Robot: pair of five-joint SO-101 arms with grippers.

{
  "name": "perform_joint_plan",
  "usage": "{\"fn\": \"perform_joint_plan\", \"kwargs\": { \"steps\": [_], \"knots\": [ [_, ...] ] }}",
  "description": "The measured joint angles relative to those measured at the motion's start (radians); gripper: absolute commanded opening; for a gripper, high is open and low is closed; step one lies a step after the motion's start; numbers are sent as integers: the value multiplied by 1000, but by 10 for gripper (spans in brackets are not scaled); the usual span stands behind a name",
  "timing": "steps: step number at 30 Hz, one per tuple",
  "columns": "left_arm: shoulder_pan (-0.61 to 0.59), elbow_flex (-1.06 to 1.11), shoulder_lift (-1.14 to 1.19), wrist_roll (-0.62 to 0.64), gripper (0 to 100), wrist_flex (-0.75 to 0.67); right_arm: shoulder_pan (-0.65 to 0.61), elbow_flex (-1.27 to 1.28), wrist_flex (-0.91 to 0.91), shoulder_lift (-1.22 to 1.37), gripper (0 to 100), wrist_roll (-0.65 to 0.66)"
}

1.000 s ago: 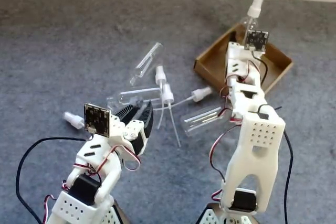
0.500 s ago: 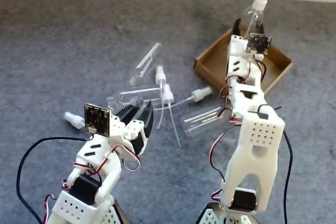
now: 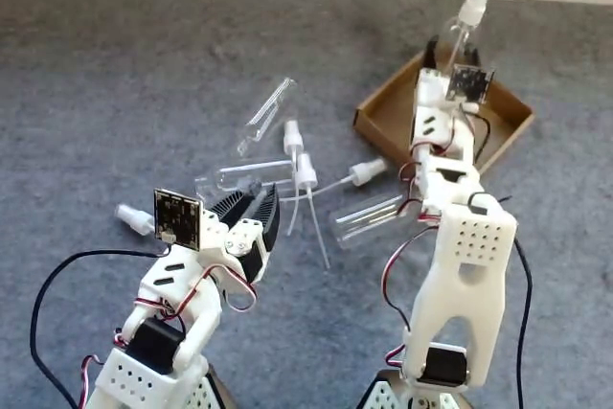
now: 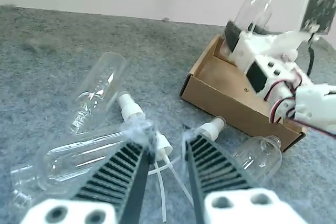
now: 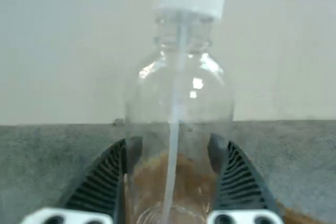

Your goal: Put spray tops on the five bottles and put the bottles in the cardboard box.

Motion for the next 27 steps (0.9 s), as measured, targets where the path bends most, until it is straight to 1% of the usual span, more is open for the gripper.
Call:
{"fn": "perform_joint_plan", "kwargs": {
  "steps": [5, 9, 18, 22, 27],
  "knots": [
    [0, 0, 0, 0, 42, 0, 5, 0, -94, 64, 74, 0],
    [0, 0, 0, 0, 42, 0, 8, 0, -115, 68, 74, 0],
    [0, 0, 0, 0, 42, 0, 12, 0, -115, 77, 77, 0],
    [0, 0, 0, 0, 42, 0, 11, -2, -55, 77, 77, 0],
    [0, 0, 0, 0, 42, 0, 11, -2, -48, 77, 88, 0]
  ]
}}
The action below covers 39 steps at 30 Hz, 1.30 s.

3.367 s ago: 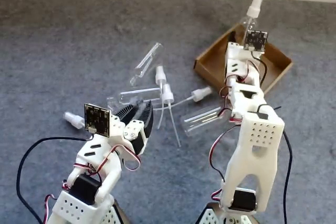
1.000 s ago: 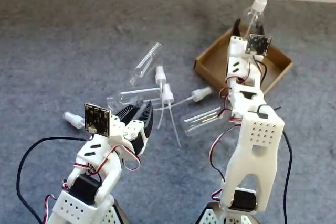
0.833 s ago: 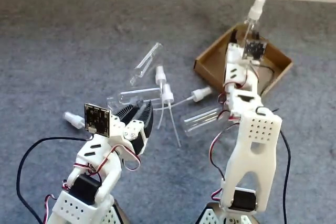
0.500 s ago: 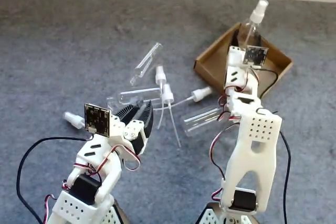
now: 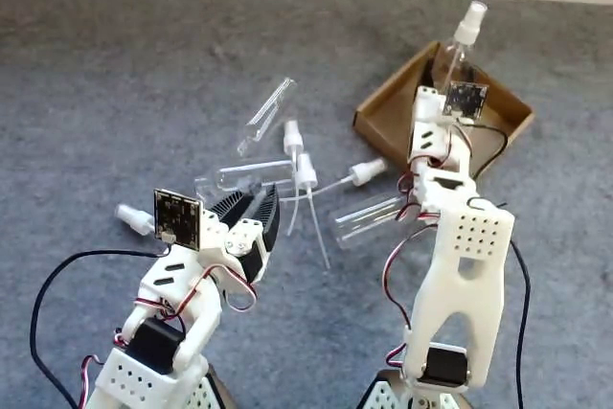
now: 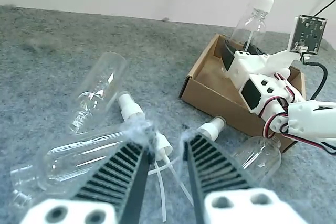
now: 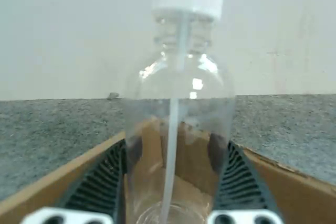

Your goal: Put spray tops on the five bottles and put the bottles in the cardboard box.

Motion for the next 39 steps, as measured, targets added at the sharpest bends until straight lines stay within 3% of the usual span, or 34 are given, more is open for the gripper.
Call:
{"fn": "perform_joint_plan", "kwargs": {
  "steps": [5, 18, 24, 39],
  "knots": [
    [0, 0, 0, 0, 42, 0, 0, 0, 0, 0, 164, 0],
    [0, 0, 0, 0, 42, 0, 0, 0, 0, 0, 170, 2],
    [0, 0, 0, 0, 42, 0, 0, 0, 0, 0, 170, 98],
    [0, 0, 0, 0, 42, 0, 0, 0, 0, -18, 166, 110]
  ]
}}
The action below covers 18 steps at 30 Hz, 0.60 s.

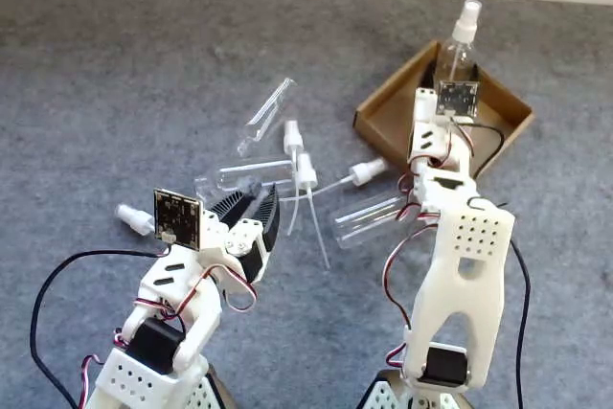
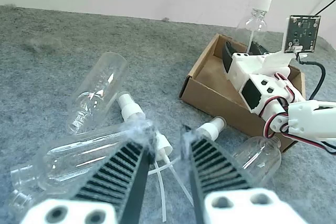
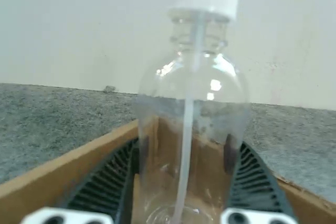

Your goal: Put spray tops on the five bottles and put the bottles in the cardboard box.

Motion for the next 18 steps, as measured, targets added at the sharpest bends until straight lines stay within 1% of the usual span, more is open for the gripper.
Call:
{"fn": "perform_joint_plan", "kwargs": {
  "steps": [8, 13, 18],
  "knots": [
    [0, 0, 0, 0, 42, 0, 2, 2, 8, -147, 166, 0],
    [0, 0, 0, 0, 42, 0, 2, 2, 152, -241, 166, -6],
    [0, 0, 0, 0, 42, 0, 2, 2, 350, -385, 166, -170]
  ]
}}
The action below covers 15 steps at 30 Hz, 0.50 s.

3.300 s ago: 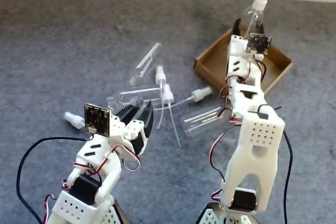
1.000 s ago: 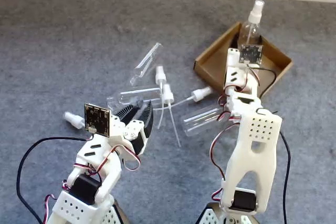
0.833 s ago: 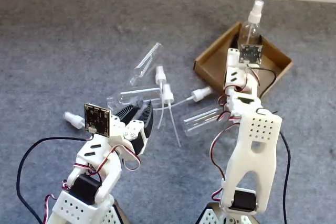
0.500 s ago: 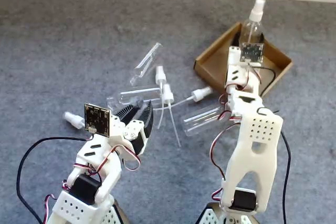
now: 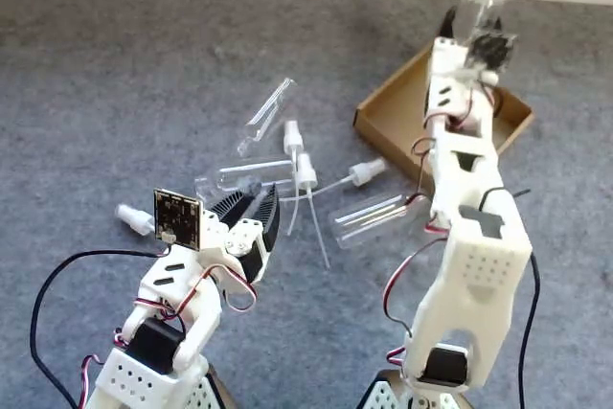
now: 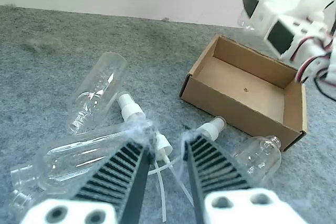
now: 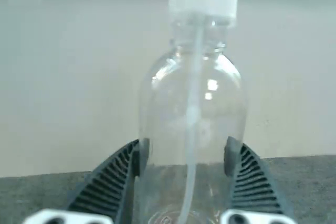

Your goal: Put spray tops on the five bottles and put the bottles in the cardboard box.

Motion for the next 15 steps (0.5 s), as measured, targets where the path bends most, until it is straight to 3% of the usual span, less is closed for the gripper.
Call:
{"fn": "perform_joint_plan", "kwargs": {
  "steps": [5, 15],
  "knots": [
    [0, 0, 0, 0, 42, 0, 0, 0, 278, -166, 166, -114],
    [0, 0, 0, 0, 42, 0, 0, 0, 704, -459, 169, -130]
  ]
}}
